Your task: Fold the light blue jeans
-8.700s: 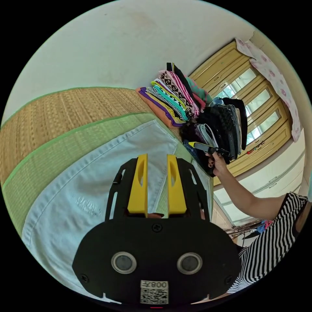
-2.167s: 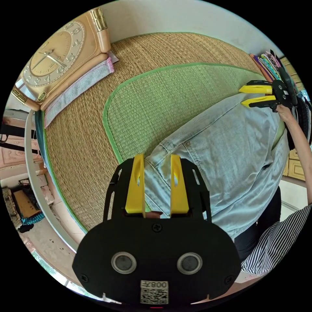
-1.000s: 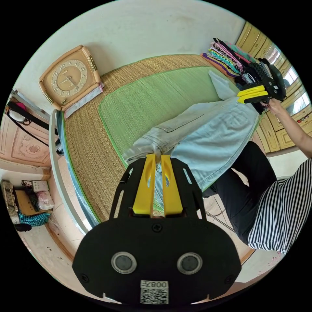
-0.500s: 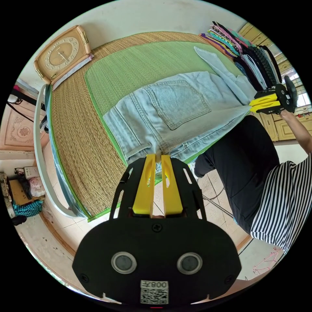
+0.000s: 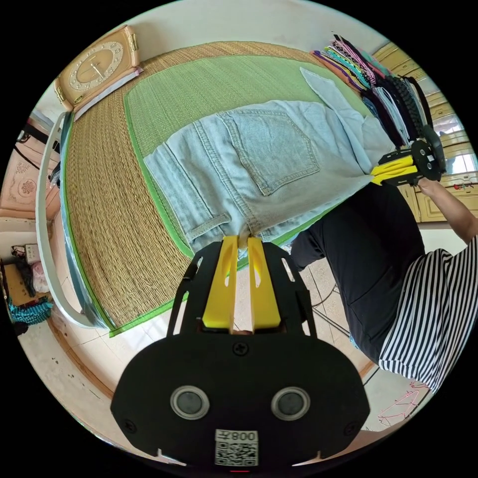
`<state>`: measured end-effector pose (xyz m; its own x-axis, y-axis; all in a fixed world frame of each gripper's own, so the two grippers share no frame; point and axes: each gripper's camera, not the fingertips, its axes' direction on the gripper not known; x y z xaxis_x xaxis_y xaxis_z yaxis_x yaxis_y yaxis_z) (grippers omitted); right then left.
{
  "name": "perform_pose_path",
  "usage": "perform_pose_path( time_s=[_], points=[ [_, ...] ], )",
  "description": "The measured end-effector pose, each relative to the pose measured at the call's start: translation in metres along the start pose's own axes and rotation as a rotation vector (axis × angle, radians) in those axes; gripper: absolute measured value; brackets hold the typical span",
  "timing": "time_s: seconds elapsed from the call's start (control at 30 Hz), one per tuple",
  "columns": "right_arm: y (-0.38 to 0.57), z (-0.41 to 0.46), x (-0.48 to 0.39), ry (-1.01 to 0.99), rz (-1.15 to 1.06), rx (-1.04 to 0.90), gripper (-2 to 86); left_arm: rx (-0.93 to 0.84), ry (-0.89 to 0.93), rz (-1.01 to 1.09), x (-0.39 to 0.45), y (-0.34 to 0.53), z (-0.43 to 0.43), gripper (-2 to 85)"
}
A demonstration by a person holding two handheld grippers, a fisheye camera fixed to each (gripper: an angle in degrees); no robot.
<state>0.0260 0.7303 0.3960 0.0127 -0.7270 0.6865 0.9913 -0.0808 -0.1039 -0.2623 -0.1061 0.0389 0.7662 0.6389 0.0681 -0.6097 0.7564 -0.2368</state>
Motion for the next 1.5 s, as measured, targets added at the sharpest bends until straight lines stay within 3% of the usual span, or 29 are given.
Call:
perform_pose_path(
  time_s=[0.47,0.77,0.93,1.03,1.3,1.4,1.5],
  points=[
    [0.003,0.034,0.02,0.059,-0.006,-0.051,1.9,0.001,0.018,-0.029,-0.024,0.031,0.06,3.8],
    [0.016,0.028,0.042,0.018,0.061,-0.002,2.7,0.185,0.182,-0.19,-0.056,0.063,0.08,2.7],
    [0.027,0.015,0.057,-0.029,0.126,0.035,3.3,0.091,0.196,-0.294,-0.07,0.055,0.13,0.9],
    [0.038,0.011,0.073,-0.105,0.197,0.077,3.6,0.122,0.223,-0.322,-0.076,0.055,0.143,0.6],
    [0.099,-0.001,0.135,-0.499,0.483,0.256,3.8,0.357,0.272,-0.206,-0.054,0.036,0.143,3.3],
    [0.125,-0.017,0.16,-0.487,0.594,0.318,4.3,0.408,0.446,-0.092,-0.028,0.001,0.164,5.6],
    [0.129,-0.041,0.199,-0.44,0.674,0.374,5.8,0.337,0.547,0.028,0.009,-0.05,0.198,7.2]
  ],
)
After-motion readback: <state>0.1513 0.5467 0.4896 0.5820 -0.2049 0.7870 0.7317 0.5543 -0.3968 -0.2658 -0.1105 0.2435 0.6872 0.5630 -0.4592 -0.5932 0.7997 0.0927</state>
